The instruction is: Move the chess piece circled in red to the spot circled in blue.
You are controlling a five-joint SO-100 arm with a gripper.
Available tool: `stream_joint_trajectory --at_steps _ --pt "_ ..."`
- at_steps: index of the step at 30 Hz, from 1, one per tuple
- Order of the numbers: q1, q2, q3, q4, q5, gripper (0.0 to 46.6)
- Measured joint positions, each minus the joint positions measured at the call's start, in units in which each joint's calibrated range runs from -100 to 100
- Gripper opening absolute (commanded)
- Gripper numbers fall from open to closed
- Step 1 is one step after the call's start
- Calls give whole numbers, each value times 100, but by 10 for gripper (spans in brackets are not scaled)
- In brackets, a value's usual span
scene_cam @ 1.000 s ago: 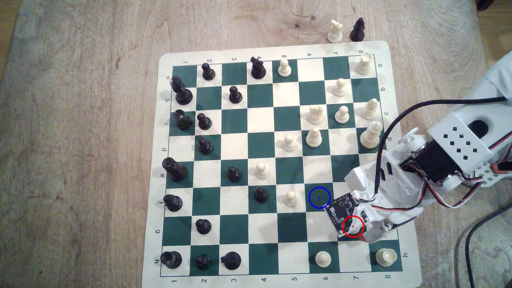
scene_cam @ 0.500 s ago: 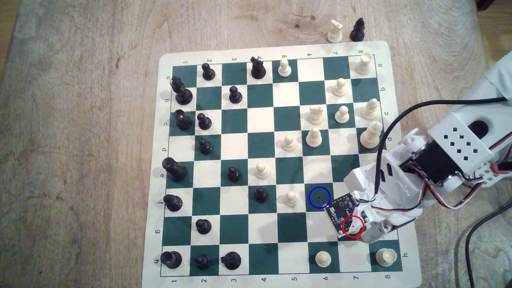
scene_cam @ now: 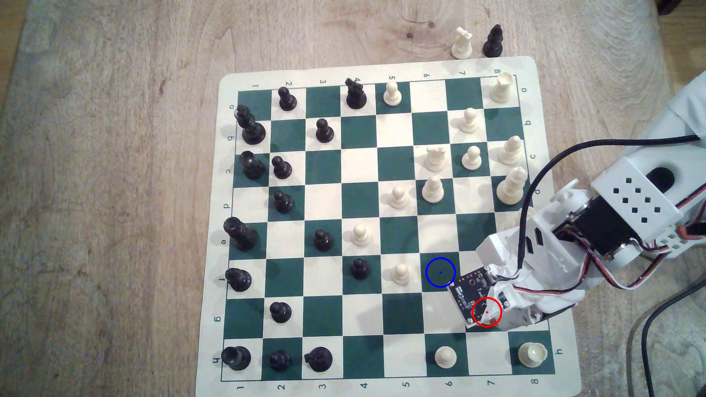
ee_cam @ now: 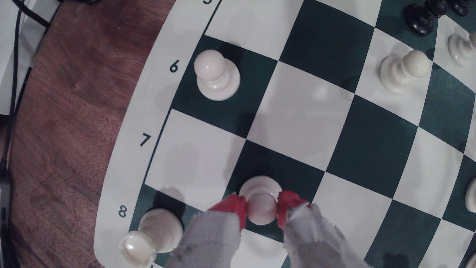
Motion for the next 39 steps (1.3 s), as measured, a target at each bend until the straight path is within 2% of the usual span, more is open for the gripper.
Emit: stream_joint_trajectory --at_steps 7,14,21,29,39 --pt "81 -511 -90 0 -293 3" --pt "347 -637 -145 -191 -337 3" --pt "973 -553 -145 -335 -171 3" --pt "1150 117 -145 -550 88 3" --pt "1409 503 -145 -741 200 3"
